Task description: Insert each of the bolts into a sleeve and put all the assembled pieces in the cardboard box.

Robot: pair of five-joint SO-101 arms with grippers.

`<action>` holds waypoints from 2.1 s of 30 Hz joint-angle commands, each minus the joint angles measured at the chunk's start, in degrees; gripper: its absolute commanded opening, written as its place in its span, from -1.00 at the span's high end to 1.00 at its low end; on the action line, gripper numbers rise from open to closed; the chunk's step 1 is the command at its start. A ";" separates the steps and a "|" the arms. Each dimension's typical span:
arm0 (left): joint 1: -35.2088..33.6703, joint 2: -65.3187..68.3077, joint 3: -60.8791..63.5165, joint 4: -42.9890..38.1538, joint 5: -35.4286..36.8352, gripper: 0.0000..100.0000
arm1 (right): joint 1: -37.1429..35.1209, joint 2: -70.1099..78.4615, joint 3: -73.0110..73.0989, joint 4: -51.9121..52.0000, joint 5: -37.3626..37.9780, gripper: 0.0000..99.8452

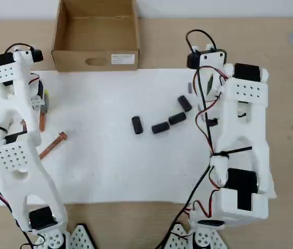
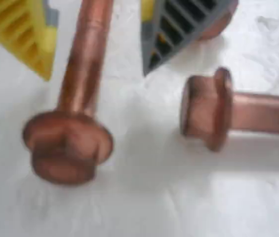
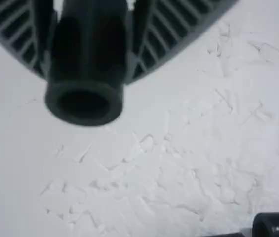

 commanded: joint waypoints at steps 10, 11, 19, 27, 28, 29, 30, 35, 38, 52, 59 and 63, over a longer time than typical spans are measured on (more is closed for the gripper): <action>1.93 5.05 -4.84 -1.14 -0.09 0.73 | 0.48 -3.30 -0.31 -0.53 0.26 0.98; 1.93 5.76 -5.45 -1.05 0.00 0.73 | 0.48 -3.30 -0.31 -0.53 0.26 0.98; 2.02 6.64 -6.51 -0.53 0.18 0.87 | 0.48 -3.30 -0.40 -0.53 0.26 0.98; 1.76 6.64 -6.42 1.32 0.18 0.99 | 0.40 -3.56 -0.57 -0.53 0.26 0.98; 1.67 6.64 -6.24 1.32 0.18 0.99 | 0.40 -3.65 -0.57 -0.53 0.26 0.98; 1.67 6.64 -6.07 1.32 0.18 0.99 | 0.40 -3.65 -0.66 -0.53 0.26 0.98; 1.67 6.64 -6.07 1.41 0.18 0.99 | 0.40 -3.74 -0.66 -0.53 0.26 0.98; 1.58 5.23 -9.05 5.27 0.26 0.99 | 0.40 -3.82 -2.77 0.35 0.18 0.98; 1.49 1.45 -11.96 7.30 0.88 0.99 | 0.40 -3.82 -7.87 3.43 0.26 0.98; 3.25 -38.99 8.79 7.38 0.79 1.00 | 0.84 -9.98 -17.89 12.48 2.29 0.98; 3.25 -57.63 21.19 7.21 0.79 1.00 | 0.75 -22.29 -11.30 12.13 2.29 0.98; 3.16 -64.13 28.22 6.77 0.97 1.00 | 0.84 -28.00 -6.64 11.43 2.20 0.98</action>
